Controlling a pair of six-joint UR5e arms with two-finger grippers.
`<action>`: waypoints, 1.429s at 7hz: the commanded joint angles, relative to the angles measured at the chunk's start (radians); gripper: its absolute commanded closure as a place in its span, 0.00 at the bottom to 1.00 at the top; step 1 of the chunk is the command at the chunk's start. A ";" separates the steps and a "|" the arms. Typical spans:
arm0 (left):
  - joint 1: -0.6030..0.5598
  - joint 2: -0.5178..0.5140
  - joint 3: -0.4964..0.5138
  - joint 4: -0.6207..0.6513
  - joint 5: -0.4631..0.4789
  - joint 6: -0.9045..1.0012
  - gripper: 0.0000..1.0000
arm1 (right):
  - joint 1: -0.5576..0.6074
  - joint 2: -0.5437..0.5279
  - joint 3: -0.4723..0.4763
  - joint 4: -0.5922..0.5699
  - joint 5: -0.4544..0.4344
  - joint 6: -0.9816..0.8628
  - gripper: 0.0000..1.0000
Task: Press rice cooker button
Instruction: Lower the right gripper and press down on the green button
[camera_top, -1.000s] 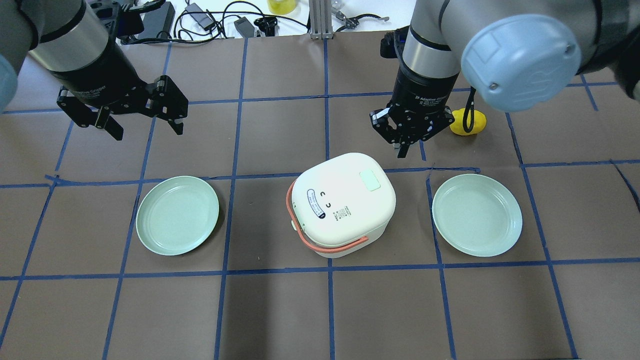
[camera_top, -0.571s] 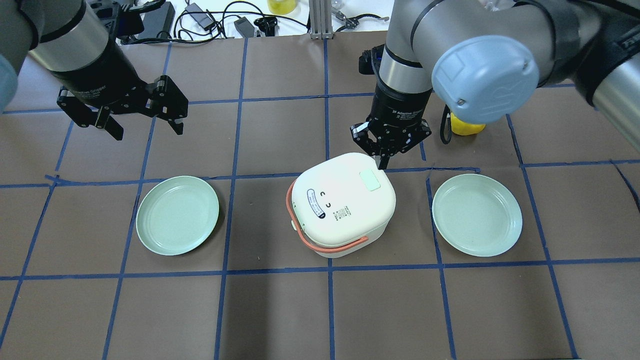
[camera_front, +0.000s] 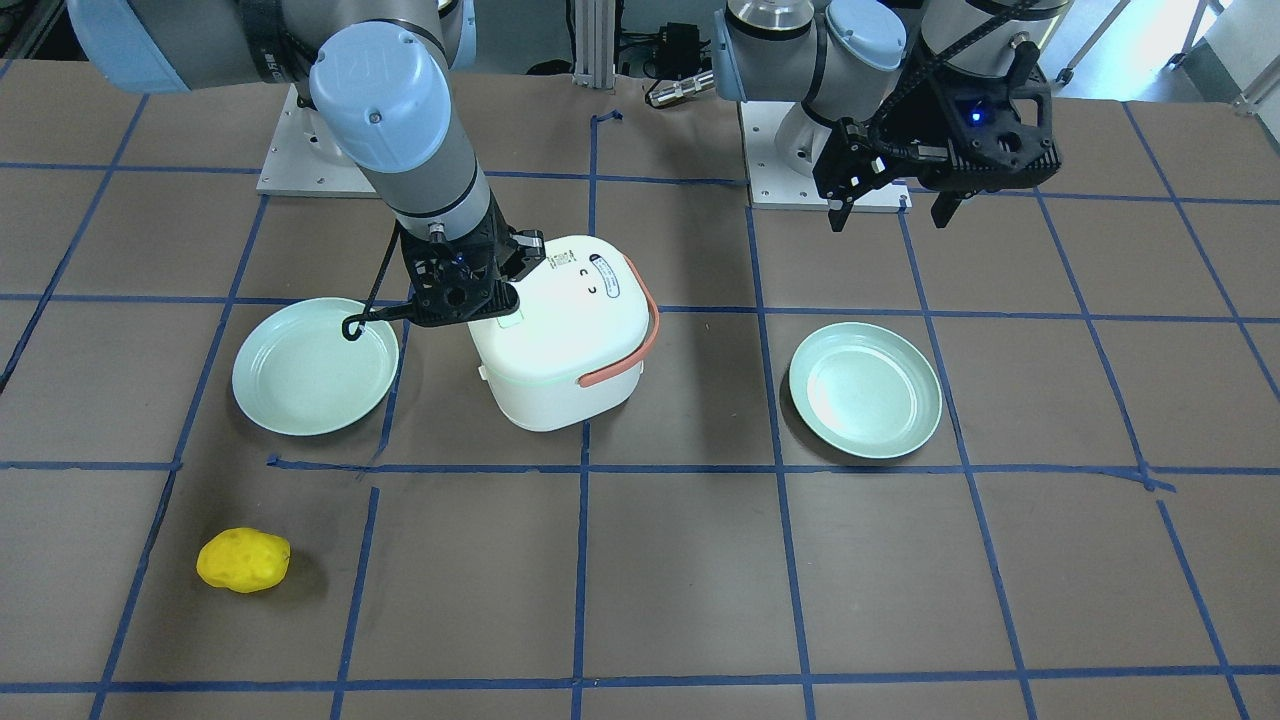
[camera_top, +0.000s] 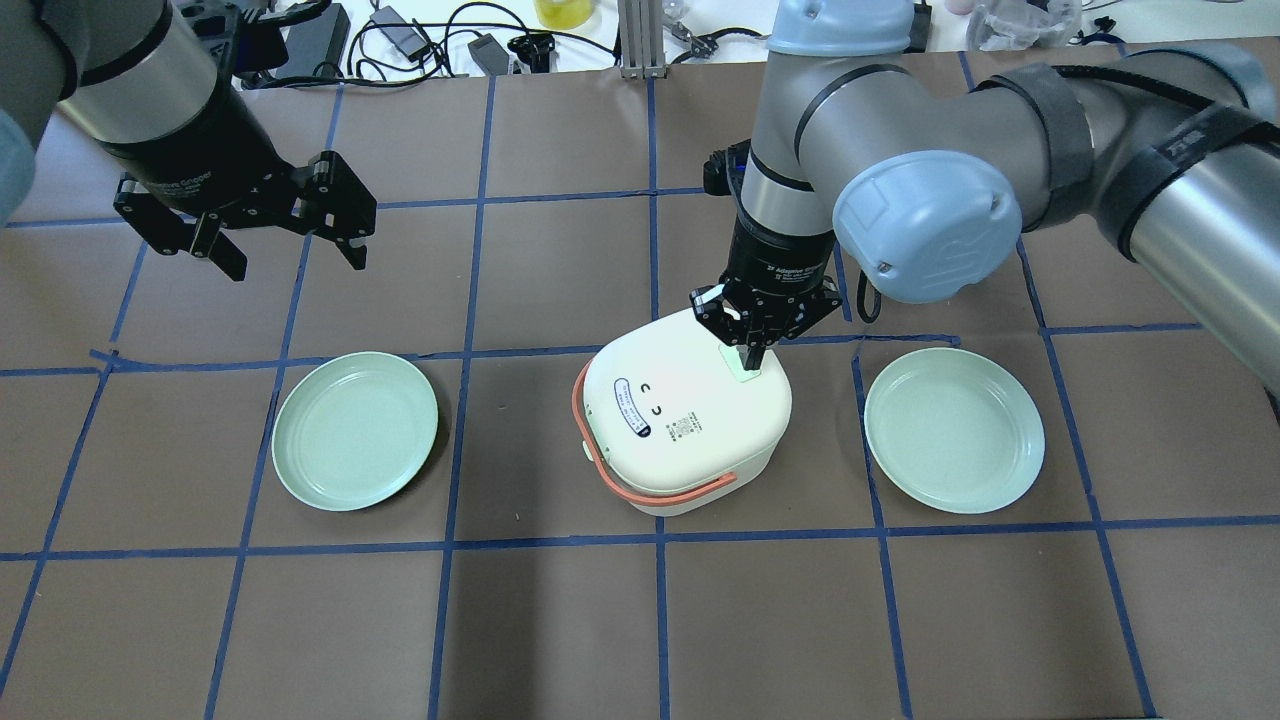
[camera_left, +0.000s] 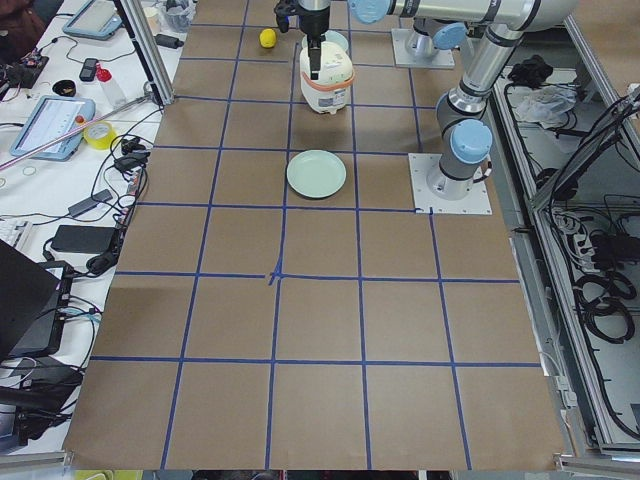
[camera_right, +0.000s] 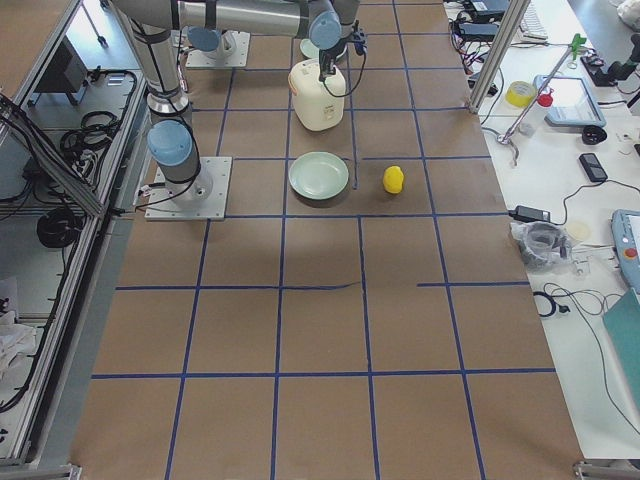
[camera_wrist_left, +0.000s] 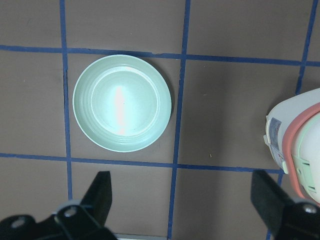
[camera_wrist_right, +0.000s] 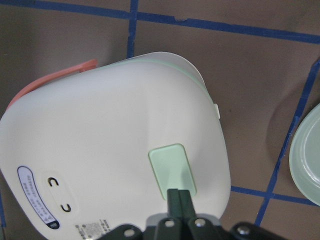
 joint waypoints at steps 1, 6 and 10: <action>0.000 0.000 0.000 0.000 0.000 0.000 0.00 | 0.002 0.010 0.001 -0.007 -0.001 -0.002 1.00; 0.000 0.000 0.000 0.000 0.000 0.000 0.00 | 0.002 0.029 0.001 -0.021 0.001 0.000 1.00; 0.000 0.000 0.000 0.000 0.000 0.000 0.00 | 0.000 0.003 -0.093 -0.003 0.039 0.166 0.72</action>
